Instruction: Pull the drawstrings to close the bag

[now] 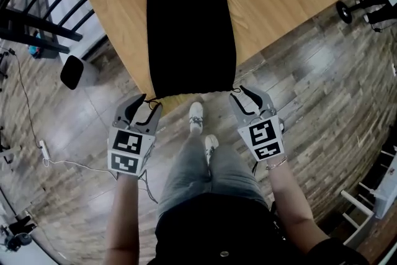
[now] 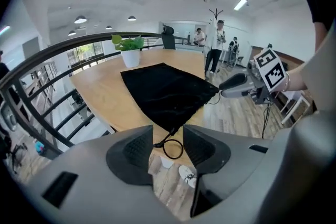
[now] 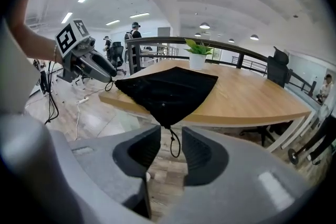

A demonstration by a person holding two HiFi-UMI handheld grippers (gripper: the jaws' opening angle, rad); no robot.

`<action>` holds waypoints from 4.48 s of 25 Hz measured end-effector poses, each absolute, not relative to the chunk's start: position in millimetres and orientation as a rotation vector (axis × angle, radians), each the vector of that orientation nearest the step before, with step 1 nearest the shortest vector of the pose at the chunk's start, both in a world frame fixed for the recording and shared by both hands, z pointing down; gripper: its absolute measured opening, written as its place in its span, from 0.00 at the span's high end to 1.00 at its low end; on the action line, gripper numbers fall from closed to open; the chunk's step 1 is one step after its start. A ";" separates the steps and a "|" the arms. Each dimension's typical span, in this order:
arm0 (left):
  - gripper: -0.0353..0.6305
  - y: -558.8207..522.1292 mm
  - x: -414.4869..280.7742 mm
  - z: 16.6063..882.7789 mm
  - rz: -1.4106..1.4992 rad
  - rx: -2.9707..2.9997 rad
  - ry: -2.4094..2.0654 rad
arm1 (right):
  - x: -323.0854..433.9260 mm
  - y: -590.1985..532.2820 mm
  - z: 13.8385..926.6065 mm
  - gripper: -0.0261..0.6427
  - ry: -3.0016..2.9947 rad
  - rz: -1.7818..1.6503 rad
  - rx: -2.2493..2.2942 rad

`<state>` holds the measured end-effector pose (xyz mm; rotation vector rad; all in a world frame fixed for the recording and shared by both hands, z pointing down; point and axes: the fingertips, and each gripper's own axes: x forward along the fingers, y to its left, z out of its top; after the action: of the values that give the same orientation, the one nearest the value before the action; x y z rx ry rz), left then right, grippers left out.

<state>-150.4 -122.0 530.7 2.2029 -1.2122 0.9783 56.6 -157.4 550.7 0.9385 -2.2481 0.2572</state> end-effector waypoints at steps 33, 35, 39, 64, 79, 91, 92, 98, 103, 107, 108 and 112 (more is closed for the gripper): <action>0.80 -134.9 -143.3 567.4 1.034 2.236 -1.028 | 41.3 -183.3 598.7 0.96 -2.274 0.243 0.873; 0.83 -132.3 -141.4 567.1 1.062 2.230 -1.005 | 43.2 -182.2 595.7 0.96 -2.276 0.237 0.869; 0.88 -128.3 -138.1 565.5 1.092 2.230 -0.992 | 46.7 -177.9 586.3 0.96 -2.280 0.227 0.865; 0.90 -137.3 -146.7 529.8 1.002 2.266 -1.150 | 72.5 -174.3 505.2 0.96 -2.380 0.386 0.935; 0.91 -157.3 -153.5 485.7 0.854 2.289 -1.279 | 82.0 -193.3 449.8 0.96 -2.486 0.496 1.053; 0.91 -184.2 -169.1 437.3 0.764 2.347 -1.386 | 89.0 -219.2 410.1 0.96 -2.525 0.504 1.218; 0.91 -186.9 -169.9 433.6 0.754 2.354 -1.392 | 88.9 -221.3 406.5 0.96 -2.529 0.502 1.226; 0.91 -199.1 -175.4 412.3 0.685 2.381 -1.438 | 92.5 -231.2 387.6 0.96 -2.555 0.524 1.293; 0.91 -203.7 -179.1 394.0 0.633 2.398 -1.498 | 97.2 -231.7 373.6 0.96 -2.566 0.518 1.340; 0.91 -202.9 -182.9 384.3 0.604 2.401 -1.530 | 99.2 -230.5 365.5 0.96 -2.573 0.494 1.362; 0.91 -202.9 -183.6 382.1 0.597 2.403 -1.537 | 100.2 -230.4 364.2 0.96 -2.573 0.489 1.368; 0.91 -203.8 -187.4 371.1 0.557 2.412 -1.566 | 103.3 -230.9 356.5 0.96 -2.571 0.476 1.396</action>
<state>-187.4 -203.8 371.1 2.4119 -1.5657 0.5567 103.3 -230.9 356.5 1.3963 -2.5712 0.4756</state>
